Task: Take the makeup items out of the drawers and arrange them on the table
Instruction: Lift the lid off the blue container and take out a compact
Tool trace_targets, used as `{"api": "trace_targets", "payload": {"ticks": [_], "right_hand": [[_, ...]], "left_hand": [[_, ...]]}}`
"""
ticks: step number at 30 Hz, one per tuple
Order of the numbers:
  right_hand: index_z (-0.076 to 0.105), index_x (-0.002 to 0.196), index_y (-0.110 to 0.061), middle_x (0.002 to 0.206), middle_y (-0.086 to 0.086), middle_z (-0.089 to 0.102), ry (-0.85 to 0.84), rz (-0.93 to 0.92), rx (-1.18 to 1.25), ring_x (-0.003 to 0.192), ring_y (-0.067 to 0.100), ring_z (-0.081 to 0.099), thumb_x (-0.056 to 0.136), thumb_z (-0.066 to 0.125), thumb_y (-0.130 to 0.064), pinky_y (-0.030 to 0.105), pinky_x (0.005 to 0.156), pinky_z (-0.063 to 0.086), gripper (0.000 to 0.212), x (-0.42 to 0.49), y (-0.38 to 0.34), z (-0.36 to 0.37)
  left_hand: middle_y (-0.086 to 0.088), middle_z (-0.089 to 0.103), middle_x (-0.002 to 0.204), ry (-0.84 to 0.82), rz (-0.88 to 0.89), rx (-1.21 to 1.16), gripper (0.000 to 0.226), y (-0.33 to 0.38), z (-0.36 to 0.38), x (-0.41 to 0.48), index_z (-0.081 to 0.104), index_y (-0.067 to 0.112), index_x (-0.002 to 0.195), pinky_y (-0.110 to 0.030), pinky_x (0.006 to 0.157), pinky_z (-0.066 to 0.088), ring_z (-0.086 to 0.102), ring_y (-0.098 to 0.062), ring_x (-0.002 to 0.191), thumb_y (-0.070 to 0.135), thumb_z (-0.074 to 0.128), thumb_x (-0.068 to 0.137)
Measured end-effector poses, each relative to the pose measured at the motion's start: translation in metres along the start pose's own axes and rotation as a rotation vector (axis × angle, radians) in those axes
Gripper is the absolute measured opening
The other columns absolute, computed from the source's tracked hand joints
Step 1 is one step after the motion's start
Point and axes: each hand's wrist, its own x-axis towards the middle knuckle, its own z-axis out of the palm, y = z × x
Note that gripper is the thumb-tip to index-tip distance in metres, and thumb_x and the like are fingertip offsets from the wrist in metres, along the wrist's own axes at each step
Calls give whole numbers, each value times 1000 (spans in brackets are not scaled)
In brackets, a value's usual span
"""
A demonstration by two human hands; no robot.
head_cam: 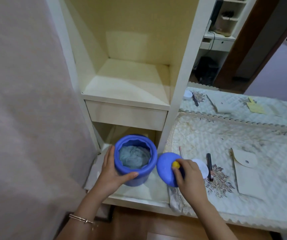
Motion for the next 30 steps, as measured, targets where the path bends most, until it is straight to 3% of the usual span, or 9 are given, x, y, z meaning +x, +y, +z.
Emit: {"api": "trace_targets", "payload": {"ticks": [2, 5, 10, 13, 15, 20, 22, 26, 30], "right_hand": [[62, 96, -11, 88, -2, 58, 96, -39, 19, 81, 8, 41, 83, 48, -31, 13, 72, 27, 28, -5, -18, -13], [61, 98, -11, 90, -8, 55, 180, -120, 158, 84, 3, 42, 82, 43, -34, 2, 82, 31, 34, -6, -53, -23], [61, 106, -11, 100, 1, 60, -30, -249, 185, 93, 11, 52, 84, 42, -34, 2, 84, 32, 37, 23, -108, 1], [59, 113, -10, 111, 12, 59, -151, -236, 55, 102, 27, 55, 88, 44, -27, 25, 90, 41, 33, 40, -114, 26], [57, 118, -9, 116, 13, 56, -206, -237, -15, 108, 29, 53, 90, 46, -19, 34, 94, 43, 31, 44, -114, 35], [55, 122, -9, 120, 13, 54, -246, -233, -48, 111, 29, 52, 93, 46, -16, 33, 94, 43, 31, 45, -112, 36], [55, 121, -9, 119, 13, 53, -260, -232, -69, 111, 29, 52, 93, 45, -17, 32, 92, 42, 30, 48, -111, 35], [57, 118, -9, 114, 13, 56, -244, -254, -77, 106, 29, 54, 93, 44, -18, 33, 90, 44, 30, 45, -110, 37], [57, 118, -9, 117, 11, 56, -197, -211, -7, 108, 25, 55, 93, 46, -17, 28, 92, 41, 28, 41, -109, 42]], "left_hand": [[20, 36, 130, 11, 57, -47, 105, 4, -1, 0, 31, 37, 130, -2, 93, 32, 34, 18, 115, 58, 80, 39], [28, 35, 121, 18, 112, -84, 92, 6, -3, 1, 30, 50, 117, 7, 82, 32, 35, 24, 109, 52, 81, 40], [31, 34, 121, -4, 81, -187, 97, -2, -4, 5, 31, 50, 112, 3, 84, 34, 37, 27, 106, 50, 83, 30], [36, 26, 124, -72, 28, -246, 111, -8, -9, 4, 21, 50, 119, -2, 89, 36, 36, 16, 115, 61, 83, 27], [31, 29, 125, -117, -13, -296, 108, -10, -12, 2, 20, 47, 121, -2, 83, 41, 39, 6, 117, 45, 88, 37], [24, 43, 120, -79, 2, -374, 66, -9, -14, 1, 38, 45, 109, -3, 77, 46, 51, 20, 100, 20, 80, 65], [22, 46, 113, -38, -13, -420, 53, -9, -13, 4, 42, 41, 103, -4, 73, 48, 56, 13, 97, 6, 72, 76], [16, 47, 117, -15, -42, -424, 52, -8, -12, 7, 41, 38, 109, -18, 82, 51, 55, -5, 105, 19, 73, 73], [23, 47, 112, -19, -42, -414, 53, -7, -13, 7, 43, 45, 102, -24, 82, 51, 56, -6, 103, 30, 75, 63]]}}
